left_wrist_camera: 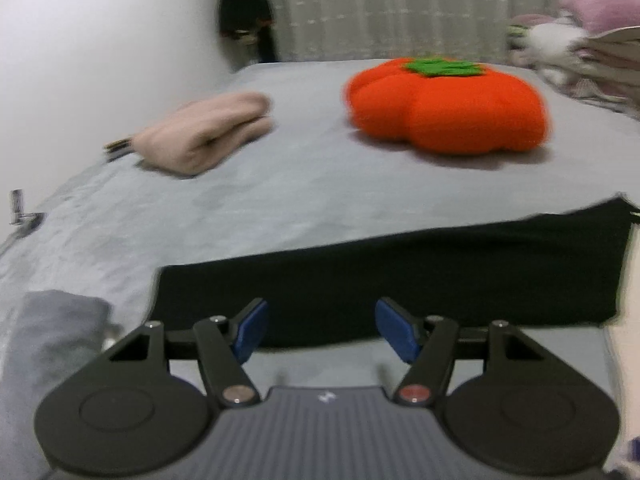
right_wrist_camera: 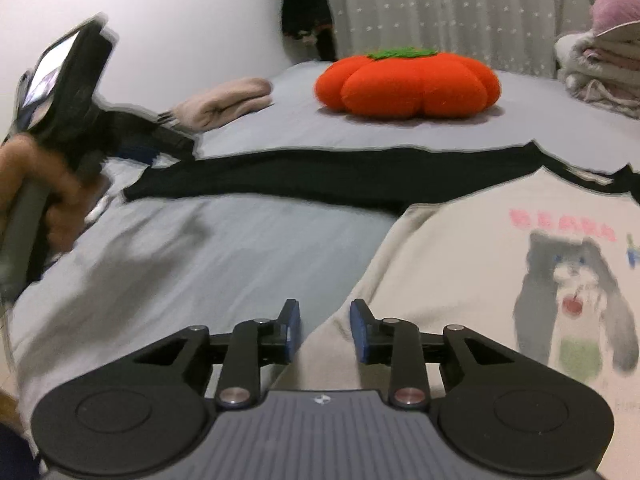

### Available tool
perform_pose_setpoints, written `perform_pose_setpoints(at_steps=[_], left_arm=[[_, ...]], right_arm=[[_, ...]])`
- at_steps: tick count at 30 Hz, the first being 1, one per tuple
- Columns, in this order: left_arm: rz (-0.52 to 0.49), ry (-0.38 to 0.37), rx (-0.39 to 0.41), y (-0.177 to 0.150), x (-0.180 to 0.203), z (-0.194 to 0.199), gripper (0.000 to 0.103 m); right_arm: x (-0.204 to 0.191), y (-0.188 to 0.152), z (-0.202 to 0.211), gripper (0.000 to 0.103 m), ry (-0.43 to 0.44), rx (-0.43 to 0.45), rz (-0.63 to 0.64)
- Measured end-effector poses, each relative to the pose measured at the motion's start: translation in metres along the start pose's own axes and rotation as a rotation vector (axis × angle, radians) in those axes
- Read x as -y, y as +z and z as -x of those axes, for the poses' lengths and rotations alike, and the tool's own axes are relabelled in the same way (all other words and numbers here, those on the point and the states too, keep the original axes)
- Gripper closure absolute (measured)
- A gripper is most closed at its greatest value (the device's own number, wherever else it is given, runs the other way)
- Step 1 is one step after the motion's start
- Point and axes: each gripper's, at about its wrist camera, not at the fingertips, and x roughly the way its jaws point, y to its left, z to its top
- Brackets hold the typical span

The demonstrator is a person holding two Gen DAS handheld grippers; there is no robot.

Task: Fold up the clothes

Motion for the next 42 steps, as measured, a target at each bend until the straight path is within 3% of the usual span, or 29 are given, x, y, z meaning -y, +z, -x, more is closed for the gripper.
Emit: perform_pose_setpoints(at_steps=[4, 10, 17, 22, 26, 29, 33, 36, 42], left_arm=[[-0.024, -0.044, 0.008, -0.002, 0.023, 0.017, 0.041], [-0.025, -0.094, -0.038, -0.014, 0.047, 0.030, 0.043], [-0.016, -0.233, -0.103, -0.048, 0.081, 0.059, 0.060], [0.016, -0.340, -0.127, -0.076, 0.107, 0.089, 0.061], [0.042, -0.402, -0.154, -0.096, 0.119, 0.105, 0.059], [0.015, -0.397, -0.167, -0.108, 0.125, 0.108, 0.059], [-0.028, -0.322, -0.185, -0.121, 0.130, 0.105, 0.062], [-0.072, -0.274, -0.169, -0.126, 0.133, 0.108, 0.064], [-0.066, -0.224, -0.160, -0.136, 0.131, 0.117, 0.064]], right_arm=[[-0.015, -0.025, 0.030, 0.072, 0.014, -0.014, 0.064], [-0.018, -0.052, 0.067, 0.072, 0.131, -0.032, 0.014], [-0.013, -0.071, 0.101, 0.073, 0.187, -0.055, 0.057], [0.014, -0.077, 0.134, 0.073, 0.120, -0.013, 0.008], [0.058, -0.080, 0.163, 0.073, -0.010, 0.028, -0.097], [0.094, -0.084, 0.185, 0.073, -0.109, 0.052, -0.186], [0.130, -0.095, 0.202, 0.073, -0.184, 0.048, -0.283], [0.136, -0.109, 0.196, 0.073, -0.238, -0.031, -0.294], [0.127, -0.119, 0.207, 0.073, -0.241, -0.077, -0.244]])
